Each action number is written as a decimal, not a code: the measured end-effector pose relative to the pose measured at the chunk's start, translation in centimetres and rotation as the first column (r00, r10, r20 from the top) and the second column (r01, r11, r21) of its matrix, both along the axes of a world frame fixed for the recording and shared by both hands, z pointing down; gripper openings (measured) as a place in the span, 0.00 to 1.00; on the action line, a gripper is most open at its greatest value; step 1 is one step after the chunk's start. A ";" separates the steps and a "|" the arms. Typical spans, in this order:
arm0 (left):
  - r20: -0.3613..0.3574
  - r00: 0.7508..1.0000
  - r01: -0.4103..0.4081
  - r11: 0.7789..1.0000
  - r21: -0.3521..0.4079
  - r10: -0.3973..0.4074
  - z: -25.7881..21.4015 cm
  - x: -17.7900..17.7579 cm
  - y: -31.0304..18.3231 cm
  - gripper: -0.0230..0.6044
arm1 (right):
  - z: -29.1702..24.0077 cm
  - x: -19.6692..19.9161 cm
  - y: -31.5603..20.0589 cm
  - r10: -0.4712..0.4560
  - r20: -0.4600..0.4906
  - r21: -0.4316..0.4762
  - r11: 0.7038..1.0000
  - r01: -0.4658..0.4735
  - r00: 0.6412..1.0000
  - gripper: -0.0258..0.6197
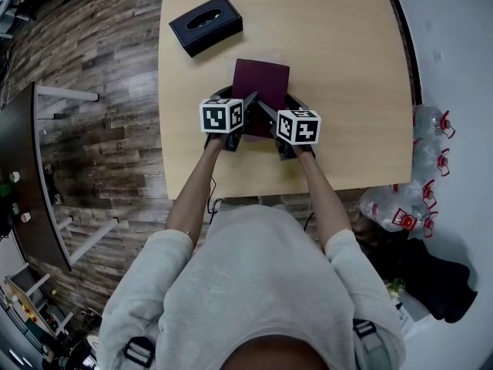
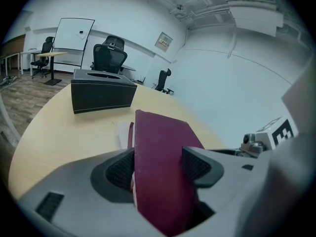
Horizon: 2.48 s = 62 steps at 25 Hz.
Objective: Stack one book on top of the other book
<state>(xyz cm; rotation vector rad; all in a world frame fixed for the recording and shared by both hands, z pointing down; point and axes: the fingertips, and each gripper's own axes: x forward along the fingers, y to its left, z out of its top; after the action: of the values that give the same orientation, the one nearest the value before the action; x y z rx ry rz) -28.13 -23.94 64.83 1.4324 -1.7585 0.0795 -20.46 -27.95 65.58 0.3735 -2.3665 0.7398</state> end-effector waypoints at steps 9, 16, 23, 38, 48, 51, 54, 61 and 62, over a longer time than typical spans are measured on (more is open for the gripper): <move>0.018 1.000 -0.006 1.000 -0.003 0.006 0.0 0.0 -0.2 0.52 | 0.2 0.0 -0.1 0.002 0.002 -0.019 1.000 -0.002 1.000 0.66; 0.025 1.000 -0.011 1.000 0.001 0.011 0.0 -0.2 -0.2 0.52 | 0.2 -0.1 -0.1 -0.007 0.013 -0.017 1.000 0.007 1.000 0.66; 0.038 0.999 -0.014 1.000 0.024 0.013 -0.9 -0.3 -0.4 0.57 | -0.4 0.7 -1.0 0.019 0.019 0.025 0.999 -0.019 1.000 0.67; 0.241 0.969 -0.084 0.985 0.150 0.046 -7.8 1.1 1.7 0.48 | -7.1 4.6 -2.5 0.075 0.113 0.301 0.948 -0.106 0.991 0.39; 0.328 0.940 -0.166 0.965 0.204 0.093 -10.9 5.4 3.0 0.35 | -11.1 8.7 -1.5 0.100 0.162 0.396 0.905 -0.157 0.982 0.23; 0.331 0.938 -0.187 0.957 0.224 0.106 -11.8 6.5 3.2 0.30 | -12.2 10.3 -1.2 0.123 0.176 0.424 0.886 -0.188 0.977 0.20; 0.344 0.932 -0.206 0.948 0.241 0.116 -12.9 7.5 3.4 0.24 | -13.3 12.2 -1.1 0.160 0.193 0.444 0.866 -0.231 0.968 0.15; 0.365 0.919 -0.249 0.935 0.254 0.146 -14.0 9.7 2.5 0.07 | -15.5 16.3 -1.9 0.237 0.228 0.475 0.820 -0.320 0.944 0.05; 0.366 0.917 -0.261 0.931 0.254 0.157 -14.1 10.1 2.2 0.05 | -15.7 16.8 -2.0 0.240 0.232 0.480 0.815 -0.325 0.943 0.05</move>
<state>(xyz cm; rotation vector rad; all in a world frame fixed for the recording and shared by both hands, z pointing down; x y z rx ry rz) -18.07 -21.74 50.72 1.9242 -1.9458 0.1939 -3.63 -29.94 49.85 0.9447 -2.6791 0.2480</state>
